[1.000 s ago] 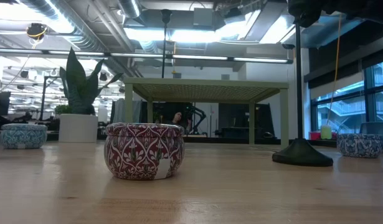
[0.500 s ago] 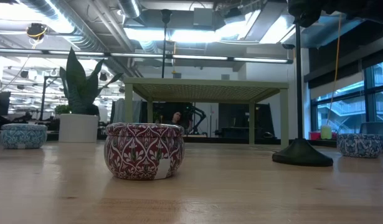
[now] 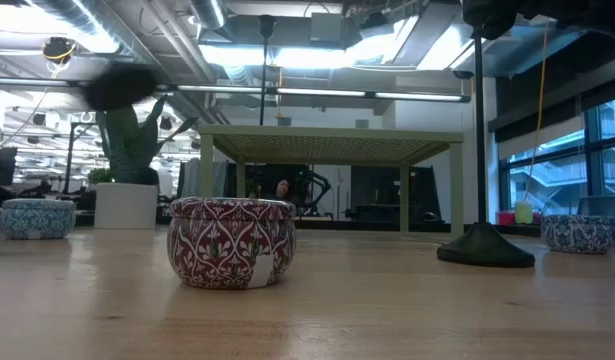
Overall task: Pick & Place candle stick holders
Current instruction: Align the black candle holder with the black candle holder on the shelf
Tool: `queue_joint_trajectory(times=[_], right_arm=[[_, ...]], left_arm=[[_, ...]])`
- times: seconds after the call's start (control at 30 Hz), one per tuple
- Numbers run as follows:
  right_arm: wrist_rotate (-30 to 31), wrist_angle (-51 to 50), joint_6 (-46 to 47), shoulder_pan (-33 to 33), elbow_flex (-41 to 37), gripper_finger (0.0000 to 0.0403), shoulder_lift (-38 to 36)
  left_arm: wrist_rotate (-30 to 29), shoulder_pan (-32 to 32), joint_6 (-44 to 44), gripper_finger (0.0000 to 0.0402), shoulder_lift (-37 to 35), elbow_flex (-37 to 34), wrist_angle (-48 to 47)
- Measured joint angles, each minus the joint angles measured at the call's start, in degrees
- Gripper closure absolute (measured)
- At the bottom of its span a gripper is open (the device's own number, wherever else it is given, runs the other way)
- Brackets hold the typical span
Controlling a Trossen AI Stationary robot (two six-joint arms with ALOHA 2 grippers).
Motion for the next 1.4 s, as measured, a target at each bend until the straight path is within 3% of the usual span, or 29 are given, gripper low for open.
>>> queue_joint_trajectory(times=[0.07, 0.3, 0.57, 0.8, 0.97, 1.4], right_arm=[[0.0, 0.0, 0.0, 0.0, 0.0, 0.0258, 0.0], [0.0, 0.0, 0.0, 0.0, 0.0, 0.0258, 0.0], [0.0, -0.1, 0.0, 0.0, 0.0, 0.0258, 0.0], [0.0, -0.1, 0.0, 0.0, 0.0, 0.0258, 0.0], [0.0, -0.1, 0.0, 0.0, 0.0, 0.0258, 0.0], [0.0, -0.2, 0.2, 0.0, 0.0, 0.0258, 0.0]], left_arm=[[-0.1, 3.3, 2.3, 0.0385, 0.0, 0.4, 0.7], [8.7, 11.0, 2.4, 0.0385, 0.1, 0.4, 0.6], [9.4, 19.1, 10.3, 0.0385, 0.2, 4.3, 2.9], [6.4, 25.4, 14.6, 0.0386, 0.8, 12.2, -2.2], [4.1, 31.1, 17.5, 0.0386, 0.5, 12.6, -1.8], [10.6, 43.8, 22.2, 0.0386, 2.5, 12.3, -2.4]])
